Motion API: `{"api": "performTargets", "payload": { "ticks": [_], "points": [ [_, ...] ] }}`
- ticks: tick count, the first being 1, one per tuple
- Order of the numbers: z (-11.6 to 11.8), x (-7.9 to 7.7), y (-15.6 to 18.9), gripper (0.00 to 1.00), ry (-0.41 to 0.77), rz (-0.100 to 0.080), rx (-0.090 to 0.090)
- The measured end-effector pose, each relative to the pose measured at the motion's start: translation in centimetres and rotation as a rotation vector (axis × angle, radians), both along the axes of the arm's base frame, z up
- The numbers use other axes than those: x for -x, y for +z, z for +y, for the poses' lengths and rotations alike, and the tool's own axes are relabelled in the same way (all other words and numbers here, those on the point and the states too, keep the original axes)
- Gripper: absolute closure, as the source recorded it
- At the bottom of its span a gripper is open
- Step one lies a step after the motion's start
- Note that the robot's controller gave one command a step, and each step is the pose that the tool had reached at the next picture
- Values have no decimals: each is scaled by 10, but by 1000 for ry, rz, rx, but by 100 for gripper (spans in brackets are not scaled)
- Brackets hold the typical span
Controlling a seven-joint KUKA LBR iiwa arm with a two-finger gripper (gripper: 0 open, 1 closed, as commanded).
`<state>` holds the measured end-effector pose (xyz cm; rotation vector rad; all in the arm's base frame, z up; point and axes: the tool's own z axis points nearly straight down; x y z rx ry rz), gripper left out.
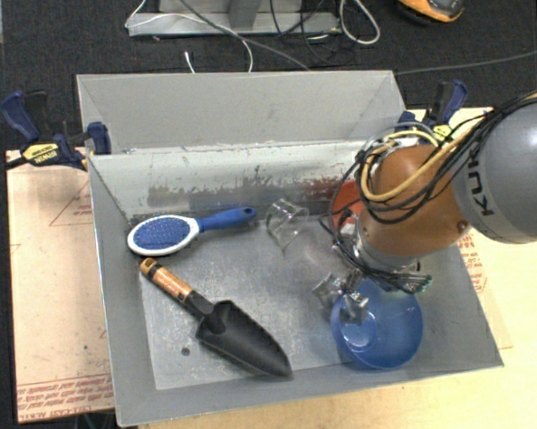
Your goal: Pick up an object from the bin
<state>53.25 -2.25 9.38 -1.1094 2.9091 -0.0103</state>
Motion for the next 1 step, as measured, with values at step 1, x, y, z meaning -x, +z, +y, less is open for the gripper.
{"api": "performTargets", "payload": {
  "ticks": [1],
  "points": [
    [1, -1, 15, 100, -2, -2, -1]
  ]
}}
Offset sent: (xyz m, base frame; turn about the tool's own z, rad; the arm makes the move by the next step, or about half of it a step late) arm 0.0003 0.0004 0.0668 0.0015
